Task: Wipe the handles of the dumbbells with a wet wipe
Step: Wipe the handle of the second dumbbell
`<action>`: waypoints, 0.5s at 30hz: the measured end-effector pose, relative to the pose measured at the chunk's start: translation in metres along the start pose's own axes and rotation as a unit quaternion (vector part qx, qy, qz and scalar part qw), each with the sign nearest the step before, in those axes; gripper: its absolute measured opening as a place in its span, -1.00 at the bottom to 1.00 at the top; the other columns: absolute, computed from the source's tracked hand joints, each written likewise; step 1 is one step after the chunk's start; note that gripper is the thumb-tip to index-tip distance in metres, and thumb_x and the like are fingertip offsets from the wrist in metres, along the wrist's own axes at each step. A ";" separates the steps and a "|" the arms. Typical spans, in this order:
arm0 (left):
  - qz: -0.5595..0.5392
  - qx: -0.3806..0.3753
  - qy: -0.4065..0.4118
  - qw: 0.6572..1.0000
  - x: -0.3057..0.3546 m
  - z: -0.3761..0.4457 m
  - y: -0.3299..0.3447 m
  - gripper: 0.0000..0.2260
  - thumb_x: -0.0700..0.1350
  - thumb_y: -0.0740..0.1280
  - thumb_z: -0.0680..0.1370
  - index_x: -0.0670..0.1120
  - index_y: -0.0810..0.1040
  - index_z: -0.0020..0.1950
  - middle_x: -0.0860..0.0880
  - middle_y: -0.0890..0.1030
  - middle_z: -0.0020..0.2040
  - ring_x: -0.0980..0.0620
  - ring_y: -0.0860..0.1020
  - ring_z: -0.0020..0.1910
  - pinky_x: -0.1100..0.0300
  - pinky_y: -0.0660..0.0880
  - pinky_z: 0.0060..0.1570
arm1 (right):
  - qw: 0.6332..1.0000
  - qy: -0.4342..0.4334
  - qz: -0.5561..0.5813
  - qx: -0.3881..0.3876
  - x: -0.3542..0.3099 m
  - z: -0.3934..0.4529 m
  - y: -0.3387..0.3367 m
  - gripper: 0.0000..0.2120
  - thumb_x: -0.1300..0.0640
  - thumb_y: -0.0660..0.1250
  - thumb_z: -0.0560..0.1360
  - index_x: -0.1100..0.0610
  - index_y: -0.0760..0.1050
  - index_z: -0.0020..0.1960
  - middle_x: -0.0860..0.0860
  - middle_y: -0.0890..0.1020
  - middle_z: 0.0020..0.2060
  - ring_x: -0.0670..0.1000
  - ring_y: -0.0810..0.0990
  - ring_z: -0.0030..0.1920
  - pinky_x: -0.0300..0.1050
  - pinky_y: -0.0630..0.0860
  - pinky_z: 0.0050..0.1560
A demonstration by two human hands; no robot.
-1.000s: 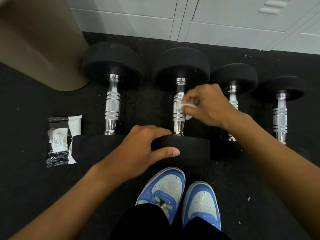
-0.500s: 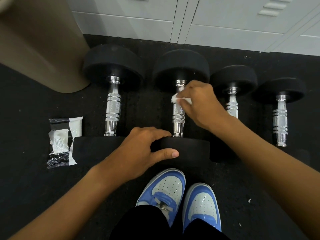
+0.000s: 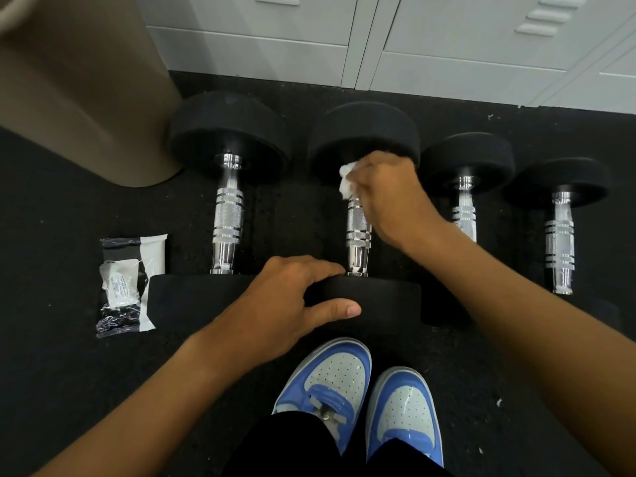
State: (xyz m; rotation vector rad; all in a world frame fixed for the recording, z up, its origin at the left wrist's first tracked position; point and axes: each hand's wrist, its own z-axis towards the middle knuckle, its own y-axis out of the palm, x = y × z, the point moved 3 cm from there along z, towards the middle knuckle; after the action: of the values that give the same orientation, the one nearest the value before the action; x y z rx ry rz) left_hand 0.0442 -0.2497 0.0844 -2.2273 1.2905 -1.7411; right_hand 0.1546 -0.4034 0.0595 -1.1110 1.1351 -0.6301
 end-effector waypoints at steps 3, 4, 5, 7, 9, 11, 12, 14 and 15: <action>0.001 0.002 0.004 1.000 0.000 0.000 -0.001 -0.46 0.32 0.26 0.36 0.08 0.55 0.24 0.14 0.59 0.08 0.25 0.51 0.07 0.39 0.45 0.06 | 0.999 -0.018 0.044 0.007 -0.008 -0.033 -0.003 -0.86 0.41 0.33 0.40 0.30 0.65 -0.12 0.20 0.65 -0.10 0.14 0.62 -0.06 -0.19 0.48 0.05; 0.001 0.002 0.004 1.000 0.000 0.000 -0.001 -0.46 0.31 0.27 0.36 0.08 0.55 0.24 0.14 0.59 0.08 0.25 0.51 0.07 0.42 0.44 0.04 | 0.996 0.009 0.081 0.033 -0.008 -0.039 -0.008 -0.84 0.39 0.34 0.39 0.27 0.66 -0.10 0.17 0.66 -0.09 0.09 0.64 -0.08 -0.33 0.43 0.04; 0.000 0.002 0.004 1.000 0.000 0.000 -0.001 -0.47 0.31 0.27 0.36 0.08 0.55 0.24 0.14 0.59 0.08 0.25 0.52 0.07 0.43 0.44 0.04 | 0.990 0.061 0.112 0.059 -0.003 -0.039 -0.012 -0.83 0.35 0.35 0.40 0.23 0.67 -0.07 0.14 0.67 -0.08 0.05 0.64 -0.08 -0.42 0.37 0.01; -0.001 0.004 0.005 1.000 0.001 0.000 -0.001 -0.48 0.31 0.28 0.36 0.08 0.55 0.23 0.14 0.60 0.08 0.25 0.52 0.07 0.43 0.44 0.05 | 0.967 0.180 0.153 0.097 0.011 -0.028 -0.014 -0.83 0.25 0.36 0.44 0.18 0.66 -0.01 0.07 0.68 -0.07 0.01 0.62 -0.07 -0.55 0.31 -0.10; 0.002 0.006 0.005 1.000 0.002 0.000 -0.001 -0.46 0.30 0.28 0.36 0.07 0.55 0.25 0.14 0.60 0.10 0.26 0.52 0.08 0.44 0.43 0.06 | 0.953 0.224 0.172 0.114 0.013 -0.020 -0.010 -0.83 0.21 0.35 0.47 0.17 0.65 0.02 0.05 0.68 -0.08 -0.07 0.59 -0.08 -0.60 0.28 -0.15; 0.002 0.007 0.003 1.000 0.002 0.000 -0.001 -0.45 0.30 0.28 0.35 0.06 0.55 0.25 0.14 0.60 0.10 0.26 0.52 0.08 0.46 0.42 0.05 | 0.958 0.196 0.158 0.135 0.002 -0.026 -0.007 -0.84 0.23 0.36 0.46 0.20 0.66 0.00 0.09 0.67 -0.07 -0.10 0.55 -0.09 -0.54 0.28 -0.08; 0.003 0.008 0.004 1.000 0.002 0.000 -0.001 -0.46 0.30 0.28 0.36 0.07 0.55 0.25 0.14 0.60 0.10 0.27 0.52 0.07 0.47 0.42 0.05 | 0.962 0.181 0.153 0.139 0.001 -0.032 -0.003 -0.85 0.24 0.36 0.45 0.20 0.66 -0.02 0.09 0.67 -0.07 -0.10 0.55 -0.09 -0.52 0.30 -0.06; 0.005 0.008 0.003 1.000 0.001 0.000 -0.002 -0.46 0.30 0.28 0.36 0.07 0.55 0.25 0.14 0.60 0.09 0.28 0.52 0.06 0.49 0.41 0.02 | 0.953 0.215 0.177 0.118 0.004 -0.043 0.001 -0.84 0.19 0.36 0.47 0.16 0.65 0.01 0.06 0.67 -0.05 -0.07 0.59 -0.05 -0.59 0.31 -0.09; 0.005 0.005 0.002 1.000 0.001 0.000 -0.002 -0.46 0.30 0.27 0.36 0.08 0.55 0.25 0.15 0.59 0.09 0.28 0.51 0.06 0.50 0.40 0.01 | 0.942 0.252 0.195 0.105 0.009 -0.043 0.002 -0.83 0.15 0.35 0.48 0.14 0.65 0.03 0.03 0.68 -0.03 -0.06 0.61 -0.01 -0.64 0.30 -0.12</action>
State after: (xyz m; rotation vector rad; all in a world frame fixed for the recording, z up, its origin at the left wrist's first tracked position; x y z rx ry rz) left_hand 0.0453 -0.2488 0.0868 -2.2098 1.2887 -1.7445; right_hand 0.1170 -0.4260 0.0540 -0.5230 1.6330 -0.7190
